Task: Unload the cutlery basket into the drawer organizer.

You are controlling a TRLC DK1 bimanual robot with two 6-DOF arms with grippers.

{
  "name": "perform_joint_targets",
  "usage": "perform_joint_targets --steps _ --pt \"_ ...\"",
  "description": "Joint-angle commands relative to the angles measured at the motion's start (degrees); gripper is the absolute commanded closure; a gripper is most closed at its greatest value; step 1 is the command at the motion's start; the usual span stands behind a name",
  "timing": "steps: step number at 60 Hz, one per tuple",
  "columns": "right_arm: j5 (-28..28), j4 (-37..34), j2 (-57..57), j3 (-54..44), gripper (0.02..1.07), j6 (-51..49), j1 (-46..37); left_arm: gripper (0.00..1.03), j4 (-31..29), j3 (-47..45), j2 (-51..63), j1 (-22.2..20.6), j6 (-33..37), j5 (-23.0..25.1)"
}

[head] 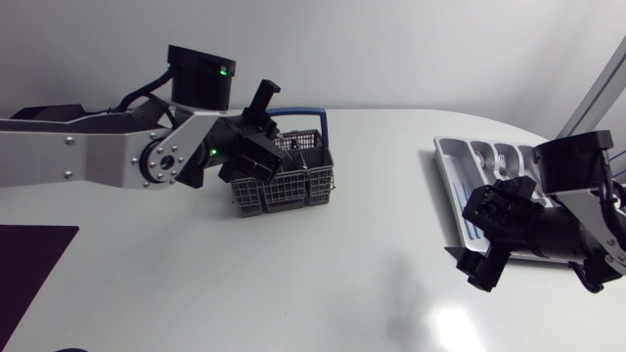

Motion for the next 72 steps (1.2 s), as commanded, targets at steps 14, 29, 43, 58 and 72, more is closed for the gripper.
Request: perform_joint_targets --steps 14,29,43,58,72 --pt "0.38 -1.6 -4.98 -2.17 0.07 3.34 3.65 1.0 -0.76 -5.56 -12.09 -0.44 -0.7 -1.09" --pt "0.82 -2.04 -8.85 -1.29 0.07 6.59 6.47 1.0 -17.46 -1.43 -17.89 -3.6 -21.18 -1.26" --pt "0.82 -2.22 -10.78 0.03 0.07 10.46 9.37 1.0 -26.86 2.0 -15.25 -8.44 -42.28 -2.93" --pt "1.35 -0.64 -10.78 0.38 0.07 18.99 19.03 1.0 -35.47 6.22 -9.89 -14.33 -63.81 -3.63" --pt "3.37 3.32 -9.64 0.29 0.09 24.52 27.12 1.0 -40.31 10.79 -4.53 -17.4 -76.82 -1.79"
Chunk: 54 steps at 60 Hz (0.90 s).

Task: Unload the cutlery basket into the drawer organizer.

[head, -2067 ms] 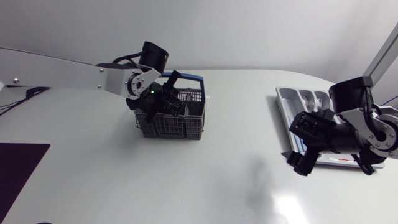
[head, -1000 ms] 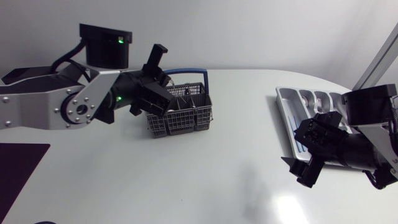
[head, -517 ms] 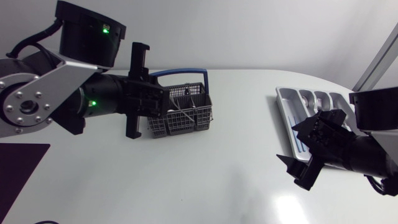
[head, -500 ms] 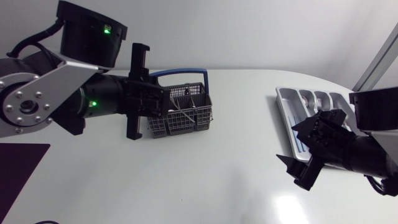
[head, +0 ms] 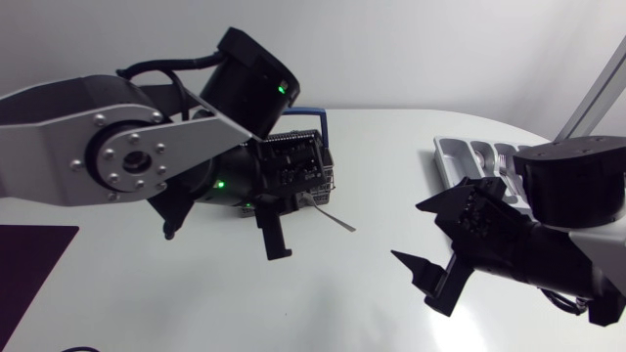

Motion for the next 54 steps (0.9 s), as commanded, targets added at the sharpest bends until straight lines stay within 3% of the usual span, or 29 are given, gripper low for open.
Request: perform_joint_targets --steps 1,9,18,27,35,42,47,54 --pt "1.21 1.53 0.99 0.86 0.1 3.54 2.64 1.0 -2.37 4.5 2.93 -0.77 -7.84 1.62" --pt "3.32 3.81 1.95 0.42 0.12 5.39 6.77 1.0 -7.99 9.86 6.97 -0.15 -16.1 7.07" --pt "7.01 7.5 3.71 -0.54 0.17 6.09 11.43 1.0 -10.28 13.11 9.08 0.02 -21.38 10.85" --pt "8.5 11.02 5.82 -0.46 0.35 5.65 13.72 1.0 -13.79 16.54 11.72 0.29 -24.54 14.19" --pt "13.6 14.89 8.54 -0.81 0.53 3.28 16.97 1.0 -17.75 20.23 14.18 2.04 -26.91 19.11" --pt "17.29 17.17 10.74 -0.98 0.65 0.99 18.81 1.0 -19.07 21.29 15.23 3.01 -28.23 20.7" --pt "19.31 18.14 11.71 -0.98 0.71 -0.15 19.6 1.0 -19.68 21.64 15.5 3.27 -28.67 21.31" --pt "21.42 19.28 13.38 -0.98 0.71 -1.38 20.04 1.0 -20.21 21.81 15.58 3.54 -29.46 22.54"
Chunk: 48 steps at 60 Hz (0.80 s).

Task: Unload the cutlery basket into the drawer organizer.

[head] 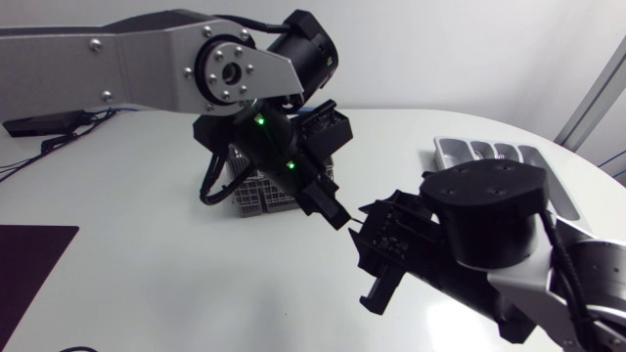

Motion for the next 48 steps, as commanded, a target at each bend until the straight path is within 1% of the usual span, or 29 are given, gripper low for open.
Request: perform_joint_targets --steps 1,3,5,11,15,19,22,35,37,42,45,48 --pt "1.34 1.16 1.53 -0.94 0.71 -1.69 0.66 1.0 -1.13 1.92 0.96 0.33 -1.68 0.95" --pt "1.34 1.25 1.71 -0.94 0.73 -1.86 0.66 1.0 -1.22 1.92 0.96 0.15 -1.77 0.95" --pt "1.51 1.43 2.06 -0.85 0.8 -2.57 0.66 1.0 -1.3 1.92 0.96 0.15 -1.86 0.95" --pt "2.13 1.43 2.68 -0.76 0.91 -3.27 0.57 1.0 -1.57 2.01 0.96 0.24 -1.86 0.95" --pt "2.13 1.43 3.03 -0.68 0.92 -3.36 0.57 1.0 -2.01 2.1 0.87 0.24 -1.86 1.03" --pt "2.13 1.25 3.82 -0.5 0.95 -3.71 0.48 1.0 -2.18 2.1 0.87 0.24 -1.86 1.39" --pt "2.13 1.34 4.17 -0.5 1.01 -4.15 0.48 1.0 -2.27 2.1 0.79 0.24 -1.86 1.39" --pt "1.43 1.34 4.26 -0.76 1.01 -3.97 0.31 0.99 -2.27 2.1 0.26 0.33 -1.86 2.62" --pt "1.34 1.34 4.26 -0.85 1.01 -3.97 0.31 0.96 -2.27 2.19 0.26 0.41 -1.86 2.7" --pt "1.25 1.16 4.08 -1.29 1.01 -3.97 0.31 0.79 -2.27 2.63 0.17 0.85 -2.47 2.7" --pt "0.99 0.99 3.99 -1.47 1.01 -3.97 0.31 0.73 -2.27 3.07 0.08 1.12 -2.83 2.7" --pt "0.72 0.81 3.82 -1.82 1.01 -3.97 0.31 0.61 -2.01 3.94 -0.09 1.73 -3.62 3.14"
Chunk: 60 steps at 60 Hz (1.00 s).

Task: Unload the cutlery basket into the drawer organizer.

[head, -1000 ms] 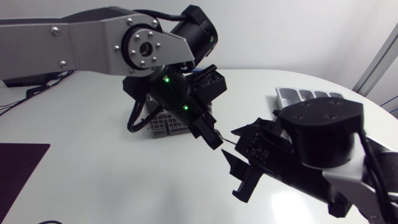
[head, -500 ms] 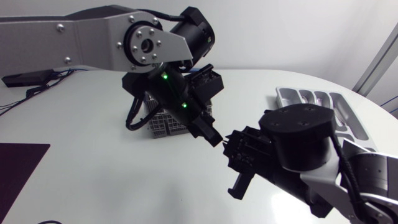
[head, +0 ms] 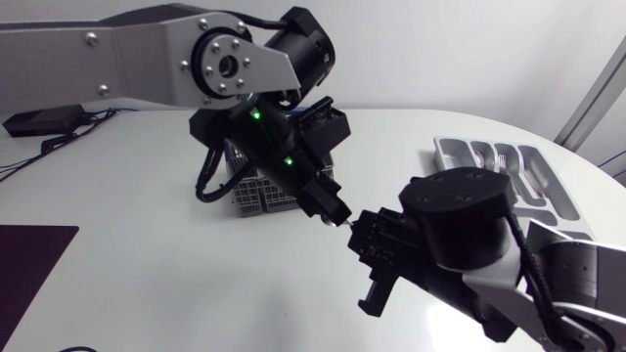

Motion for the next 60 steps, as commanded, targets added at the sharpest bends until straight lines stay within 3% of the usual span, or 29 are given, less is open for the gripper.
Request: perform_joint_targets --steps 1,6,19,25,38,44,53,60 --pt "-0.42 -0.26 0.12 -1.75 1.01 -0.58 0.07 0.59 -0.17 3.09 -0.12 1.16 -2.24 1.07" --pt "-0.85 -0.52 -0.58 -2.63 1.01 -0.58 0.07 0.47 2.2 4.15 -0.91 2.92 -3.21 2.83" --pt "-4.46 -4.22 -5.33 -5.36 1.01 -1.29 -2.92 0.43 11.87 3.62 -2.93 7.14 -2.42 2.65" --pt "-8.41 -7.12 -8.93 -6.32 1.01 -3.48 -7.76 0.42 13.8 3.36 -2.66 8.9 2.07 0.01" --pt "-24.85 -13.0 -13.24 -7.11 1.01 -13.5 -29.47 0.42 19.25 -1.04 -2.75 11.36 12.17 -3.76" --pt "-33.46 -14.5 -12.97 -6.85 1.01 -20.54 -41.6 0.42 25.05 -4.64 -2.66 12.06 15.69 -5.52" --pt "-42.16 -15.55 -8.75 -5.36 1.01 -29.41 -55.31 0.42 28.31 -6.66 -1.87 12.68 18.85 -7.1" --pt "-45.68 -15.73 -2.78 -3.69 1.01 -35.65 -62.78 0.42 29.27 -6.93 -0.56 12.85 20.43 -7.54"
